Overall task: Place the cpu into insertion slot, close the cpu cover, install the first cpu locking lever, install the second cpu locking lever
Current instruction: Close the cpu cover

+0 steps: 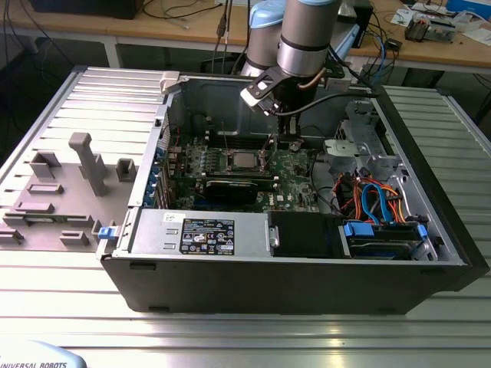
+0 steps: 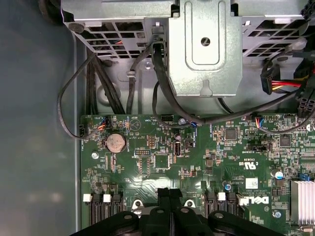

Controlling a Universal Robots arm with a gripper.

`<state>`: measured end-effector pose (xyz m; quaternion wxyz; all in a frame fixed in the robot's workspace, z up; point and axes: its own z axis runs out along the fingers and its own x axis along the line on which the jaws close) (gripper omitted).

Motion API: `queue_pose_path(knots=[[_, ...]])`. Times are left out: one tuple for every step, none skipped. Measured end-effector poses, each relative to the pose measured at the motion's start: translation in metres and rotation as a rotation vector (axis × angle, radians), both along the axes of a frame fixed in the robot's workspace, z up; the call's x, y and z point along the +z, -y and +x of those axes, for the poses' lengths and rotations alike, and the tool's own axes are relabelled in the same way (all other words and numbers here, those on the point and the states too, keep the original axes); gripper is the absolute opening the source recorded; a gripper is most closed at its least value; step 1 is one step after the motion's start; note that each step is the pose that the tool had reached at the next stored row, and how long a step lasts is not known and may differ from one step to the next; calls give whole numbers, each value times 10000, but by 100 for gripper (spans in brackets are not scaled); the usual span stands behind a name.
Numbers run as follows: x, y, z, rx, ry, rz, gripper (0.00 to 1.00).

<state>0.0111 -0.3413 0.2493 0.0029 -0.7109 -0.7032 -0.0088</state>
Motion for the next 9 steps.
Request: queue_pose_path(knots=[[0, 0, -3, 0, 0, 1, 11], [0, 0, -8, 0, 0, 1, 11], [0, 0, -11, 0, 0, 1, 11], [0, 0, -15, 0, 0, 0, 11], [0, 0, -20, 0, 0, 1, 11], [0, 0, -23, 0, 0, 1, 11], [0, 0, -28, 0, 0, 1, 11], [0, 0, -39, 0, 0, 1, 11], [0, 0, -50, -1, 0, 1, 11]])
